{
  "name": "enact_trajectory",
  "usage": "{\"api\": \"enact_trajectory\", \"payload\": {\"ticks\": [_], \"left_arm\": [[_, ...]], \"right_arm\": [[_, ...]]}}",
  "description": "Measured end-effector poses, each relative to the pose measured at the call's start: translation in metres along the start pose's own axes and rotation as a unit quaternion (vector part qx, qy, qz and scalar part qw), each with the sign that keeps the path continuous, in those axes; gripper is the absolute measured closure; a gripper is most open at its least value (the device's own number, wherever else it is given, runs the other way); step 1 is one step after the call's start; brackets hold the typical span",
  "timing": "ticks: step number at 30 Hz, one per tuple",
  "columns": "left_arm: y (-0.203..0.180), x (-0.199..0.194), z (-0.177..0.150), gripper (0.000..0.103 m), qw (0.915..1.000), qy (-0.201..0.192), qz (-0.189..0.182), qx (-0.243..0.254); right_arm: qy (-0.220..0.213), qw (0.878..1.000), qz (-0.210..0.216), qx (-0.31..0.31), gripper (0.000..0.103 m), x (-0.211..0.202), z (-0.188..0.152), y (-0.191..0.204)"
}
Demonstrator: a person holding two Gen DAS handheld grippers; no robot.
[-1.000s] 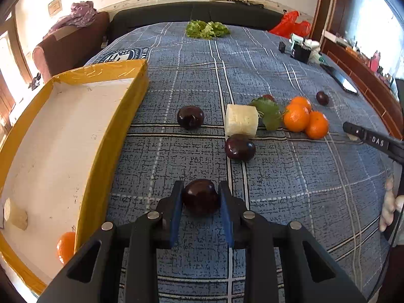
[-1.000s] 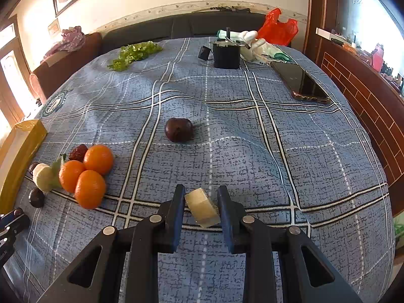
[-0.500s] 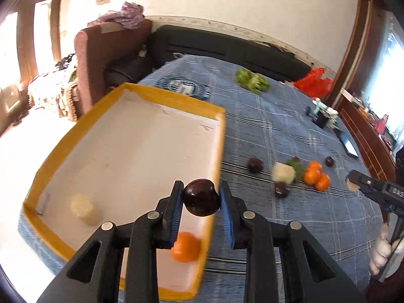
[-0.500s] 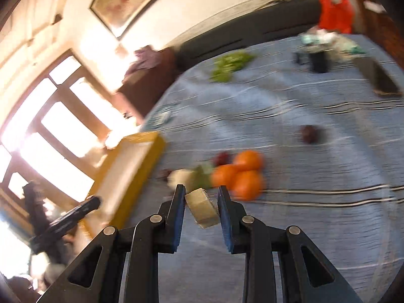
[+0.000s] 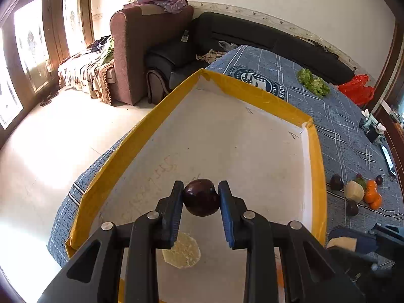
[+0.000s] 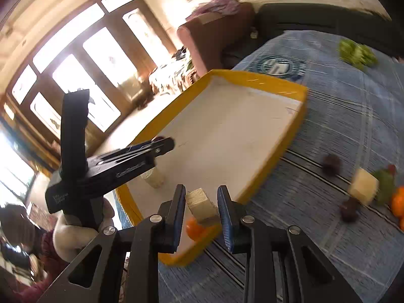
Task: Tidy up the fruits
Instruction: 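Carry the plum and white cube into the tray and release both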
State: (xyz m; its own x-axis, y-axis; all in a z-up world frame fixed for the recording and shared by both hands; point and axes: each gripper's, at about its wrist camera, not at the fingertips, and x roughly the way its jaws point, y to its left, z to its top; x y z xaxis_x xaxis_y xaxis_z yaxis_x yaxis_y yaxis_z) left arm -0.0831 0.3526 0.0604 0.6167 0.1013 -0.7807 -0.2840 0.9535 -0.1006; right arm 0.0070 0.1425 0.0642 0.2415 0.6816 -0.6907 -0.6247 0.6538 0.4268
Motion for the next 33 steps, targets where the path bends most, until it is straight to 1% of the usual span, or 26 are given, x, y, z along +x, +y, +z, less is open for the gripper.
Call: {"api": "enact_trajectory", "payload": {"ticks": [3,7,8,9,11,12,14,15,16,17,24,29,33], "left_arm": [[0.007,0.007,0.000,0.075,1.0000,0.005,0.005,-0.007],[0.015,0.008,-0.003,0.075,0.9999,0.004,0.004,-0.014],[0.016,0.006,-0.004,0.073,0.9998,0.001,0.004,-0.017],[0.015,0.004,-0.004,0.070,0.9998,-0.001,0.005,-0.020],[0.017,-0.004,-0.006,0.051,0.9995,-0.014,0.013,-0.026],[0.017,-0.008,-0.007,0.048,0.9993,-0.020,0.018,-0.028],[0.017,-0.020,-0.009,0.041,0.9985,-0.034,0.030,-0.031],[0.017,-0.025,-0.009,0.040,0.9982,-0.039,0.034,-0.032],[0.016,-0.032,-0.010,0.036,0.9976,-0.044,0.041,-0.034],[0.017,-0.039,-0.012,0.033,0.9971,-0.050,0.046,-0.035],[0.000,-0.079,-0.025,0.029,0.9917,-0.093,0.086,-0.022],[-0.023,-0.107,-0.034,0.025,0.9836,-0.128,0.127,-0.001],[-0.044,-0.125,-0.039,0.024,0.9778,-0.150,0.145,0.021]], "right_arm": [[0.018,0.999,-0.020,-0.040,0.073,0.028,0.000,0.022],[0.040,0.997,-0.028,-0.056,0.073,0.051,-0.005,0.029],[0.043,0.997,-0.030,-0.058,0.073,0.055,-0.008,0.029],[0.045,0.996,-0.034,-0.062,0.073,0.059,-0.010,0.030],[0.045,0.996,-0.040,-0.067,0.073,0.059,-0.010,0.029],[0.044,0.996,-0.042,-0.070,0.072,0.059,-0.012,0.030],[0.039,0.996,-0.043,-0.075,0.066,0.055,-0.010,0.033],[0.034,0.995,-0.045,-0.078,0.061,0.051,-0.011,0.033],[0.030,0.995,-0.045,-0.079,0.058,0.050,-0.009,0.034],[0.026,0.996,-0.044,-0.079,0.057,0.047,-0.009,0.035],[-0.005,0.996,-0.047,-0.070,0.054,0.015,-0.012,0.029],[-0.026,0.997,-0.050,-0.053,0.053,-0.013,-0.021,0.017],[-0.044,0.997,-0.051,-0.037,0.050,-0.036,-0.029,0.005]]}}
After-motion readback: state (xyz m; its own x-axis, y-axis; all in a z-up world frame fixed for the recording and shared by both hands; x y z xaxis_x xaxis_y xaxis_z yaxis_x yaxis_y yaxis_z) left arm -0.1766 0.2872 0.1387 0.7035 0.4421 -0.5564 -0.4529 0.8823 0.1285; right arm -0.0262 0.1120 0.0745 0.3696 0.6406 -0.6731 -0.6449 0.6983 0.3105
